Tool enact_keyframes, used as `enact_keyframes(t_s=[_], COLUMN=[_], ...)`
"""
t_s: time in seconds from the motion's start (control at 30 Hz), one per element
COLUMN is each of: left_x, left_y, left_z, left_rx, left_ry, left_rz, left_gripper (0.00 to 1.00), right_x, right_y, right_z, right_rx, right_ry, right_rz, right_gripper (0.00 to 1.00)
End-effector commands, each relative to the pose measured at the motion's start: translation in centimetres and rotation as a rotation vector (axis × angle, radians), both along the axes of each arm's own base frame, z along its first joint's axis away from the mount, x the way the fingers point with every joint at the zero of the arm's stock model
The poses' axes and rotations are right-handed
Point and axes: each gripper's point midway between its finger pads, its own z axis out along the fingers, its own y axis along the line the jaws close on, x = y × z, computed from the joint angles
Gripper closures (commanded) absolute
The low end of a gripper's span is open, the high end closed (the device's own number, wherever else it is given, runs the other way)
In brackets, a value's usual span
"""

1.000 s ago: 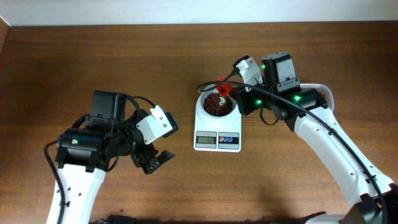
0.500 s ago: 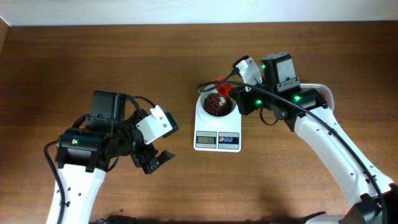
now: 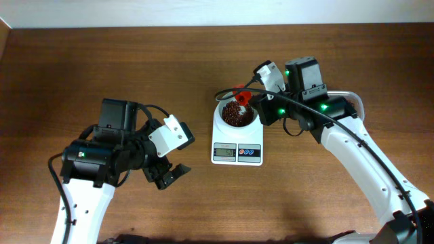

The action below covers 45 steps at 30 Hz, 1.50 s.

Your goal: Scoop and weigh 50g on scale

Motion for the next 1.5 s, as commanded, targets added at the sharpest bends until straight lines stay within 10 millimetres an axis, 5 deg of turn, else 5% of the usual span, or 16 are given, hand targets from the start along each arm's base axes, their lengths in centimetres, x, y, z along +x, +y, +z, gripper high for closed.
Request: enact_keyframes(t_s=[0.0, 0.33, 0.6, 0.93, 1.23, 1.47], left_x=[0.1, 0.1, 0.1, 0.1, 0.1, 0.1], left_y=[-0.2, -0.2, -0.2, -0.2, -0.2, -0.2], left_z=[0.9, 0.9, 0.9, 0.9, 0.9, 0.9], left_rx=[-0.015, -0.014, -0.015, -0.015, -0.015, -0.015], left_ry=[-0.032, -0.032, -0.032, -0.032, -0.032, -0.032], left_rz=[-0.016, -0.016, -0.015, -0.015, -0.016, -0.016], left_gripper=[0.01, 0.01, 0.01, 0.01, 0.01, 0.01], right_x=[0.1, -0.7, -0.1, 1.2, 1.6, -0.2], right_y=[0.3, 1.0, -1.5, -8.4, -16.8, -24.3], right_z=[1.0, 1.8, 3.4, 3.7, 3.2, -0.8], right_rx=[0.026, 0.127, 0.29, 0.385, 0.419, 0.157], right_ry=[-0.013, 0.032, 0.098, 0.144, 0.162, 0.191], right_rz=[0.007, 0.054, 0.032, -0.109, -0.313, -0.497], right_gripper=[0.96, 0.96, 0.96, 0.96, 0.96, 0.96])
